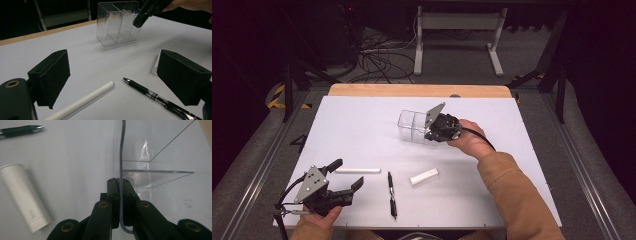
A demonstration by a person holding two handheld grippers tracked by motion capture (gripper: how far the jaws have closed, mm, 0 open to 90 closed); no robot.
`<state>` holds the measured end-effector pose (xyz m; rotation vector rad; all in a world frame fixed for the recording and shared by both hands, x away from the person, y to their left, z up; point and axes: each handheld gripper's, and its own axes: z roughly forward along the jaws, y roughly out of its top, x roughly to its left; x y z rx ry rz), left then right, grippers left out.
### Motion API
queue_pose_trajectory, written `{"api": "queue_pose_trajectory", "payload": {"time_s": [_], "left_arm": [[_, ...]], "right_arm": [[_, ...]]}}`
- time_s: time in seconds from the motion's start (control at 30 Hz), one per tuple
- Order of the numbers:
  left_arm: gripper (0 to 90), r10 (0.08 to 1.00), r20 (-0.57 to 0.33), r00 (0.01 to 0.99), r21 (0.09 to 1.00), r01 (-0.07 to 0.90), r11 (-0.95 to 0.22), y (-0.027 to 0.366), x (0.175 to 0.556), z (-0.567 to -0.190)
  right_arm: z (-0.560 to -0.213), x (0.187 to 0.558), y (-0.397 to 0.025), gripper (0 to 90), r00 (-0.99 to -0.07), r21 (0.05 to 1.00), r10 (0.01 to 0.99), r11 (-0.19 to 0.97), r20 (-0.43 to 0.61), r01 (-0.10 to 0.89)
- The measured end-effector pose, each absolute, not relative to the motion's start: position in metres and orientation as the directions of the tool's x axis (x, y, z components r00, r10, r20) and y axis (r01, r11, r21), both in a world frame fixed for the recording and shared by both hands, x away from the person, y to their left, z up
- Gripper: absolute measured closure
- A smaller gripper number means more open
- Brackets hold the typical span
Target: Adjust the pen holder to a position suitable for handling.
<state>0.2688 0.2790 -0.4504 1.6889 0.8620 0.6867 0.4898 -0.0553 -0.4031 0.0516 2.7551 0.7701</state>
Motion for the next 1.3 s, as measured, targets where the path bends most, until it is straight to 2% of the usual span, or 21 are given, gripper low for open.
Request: {"api": "queue_pose_trajectory", "payload": {"time_s": [0.23, 0.67, 0.97, 1.3], "left_arm": [[12.0, 0.819, 0.020, 0.574, 0.964, 0.206, -0.168, 0.278, 0.269, -0.451], [12.0, 0.818, 0.030, 0.574, 0.963, 0.201, -0.177, 0.278, 0.269, -0.451], [12.0, 0.817, 0.033, 0.576, 0.963, 0.202, -0.181, 0.278, 0.269, -0.451], [12.0, 0.814, 0.028, 0.580, 0.962, 0.206, -0.181, 0.277, 0.269, -0.451]], "right_arm": [[-0.403, 0.470, -0.063, 88.1, -0.976, 0.491, -0.004, 0.864, -0.216, -0.112], [-0.410, 0.454, -0.061, 88.0, -0.985, 0.481, -0.093, 0.864, -0.143, -0.151], [-0.415, 0.458, -0.064, 87.4, -0.991, 0.490, -0.067, 0.864, -0.119, -0.118], [-0.415, 0.458, -0.065, 86.8, -0.988, 0.493, -0.082, 0.859, -0.134, -0.138]]}}
